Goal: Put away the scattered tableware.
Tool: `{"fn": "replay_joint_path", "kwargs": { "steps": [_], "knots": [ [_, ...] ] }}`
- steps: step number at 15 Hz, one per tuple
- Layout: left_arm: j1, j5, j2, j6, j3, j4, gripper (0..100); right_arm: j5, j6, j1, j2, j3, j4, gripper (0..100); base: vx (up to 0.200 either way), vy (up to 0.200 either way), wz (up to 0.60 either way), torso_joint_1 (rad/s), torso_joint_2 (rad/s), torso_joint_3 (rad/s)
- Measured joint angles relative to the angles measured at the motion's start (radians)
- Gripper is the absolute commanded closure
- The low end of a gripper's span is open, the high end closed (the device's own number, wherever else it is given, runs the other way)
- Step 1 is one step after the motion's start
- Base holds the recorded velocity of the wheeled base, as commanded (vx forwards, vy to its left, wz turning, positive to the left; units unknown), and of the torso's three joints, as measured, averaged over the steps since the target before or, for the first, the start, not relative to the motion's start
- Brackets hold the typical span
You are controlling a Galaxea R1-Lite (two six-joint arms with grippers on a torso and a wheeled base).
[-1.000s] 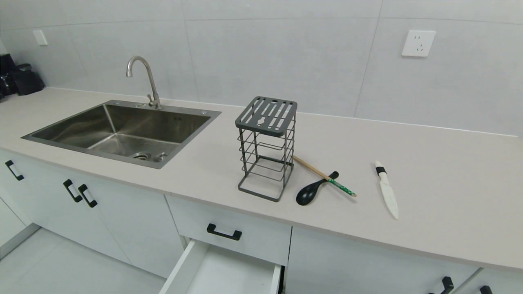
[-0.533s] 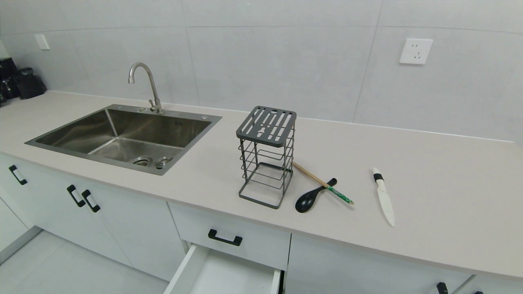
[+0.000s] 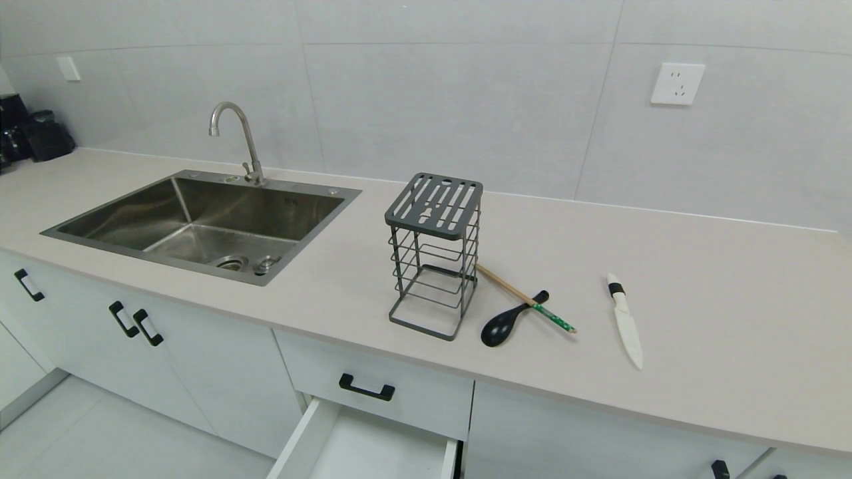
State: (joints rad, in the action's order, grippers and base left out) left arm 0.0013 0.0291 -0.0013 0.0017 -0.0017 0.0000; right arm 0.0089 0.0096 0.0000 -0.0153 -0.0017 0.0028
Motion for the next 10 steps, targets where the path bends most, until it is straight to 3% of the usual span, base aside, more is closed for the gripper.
{"fn": "replay_joint_path", "kwargs": {
  "steps": [2, 6, 10],
  "knots": [
    [0.0, 0.0, 0.0, 0.0, 0.0, 0.0, 0, 0.001, -0.002, 0.0, 0.0, 0.0, -0.006, 0, 0.0, 0.0, 0.0, 0.0, 0.0, 0.0],
    [0.0, 0.0, 0.0, 0.0, 0.0, 0.0, 0, 0.014, -0.049, 0.0, 0.0, 0.0, -0.305, 0, 0.0, 0.0, 0.0, 0.0, 0.0, 0.0],
    [0.0, 0.0, 0.0, 0.0, 0.0, 0.0, 0, 0.119, -0.06, -0.007, -0.04, -0.104, -0.266, 0, 0.0, 0.0, 0.0, 0.0, 0.0, 0.0]
  ]
}}
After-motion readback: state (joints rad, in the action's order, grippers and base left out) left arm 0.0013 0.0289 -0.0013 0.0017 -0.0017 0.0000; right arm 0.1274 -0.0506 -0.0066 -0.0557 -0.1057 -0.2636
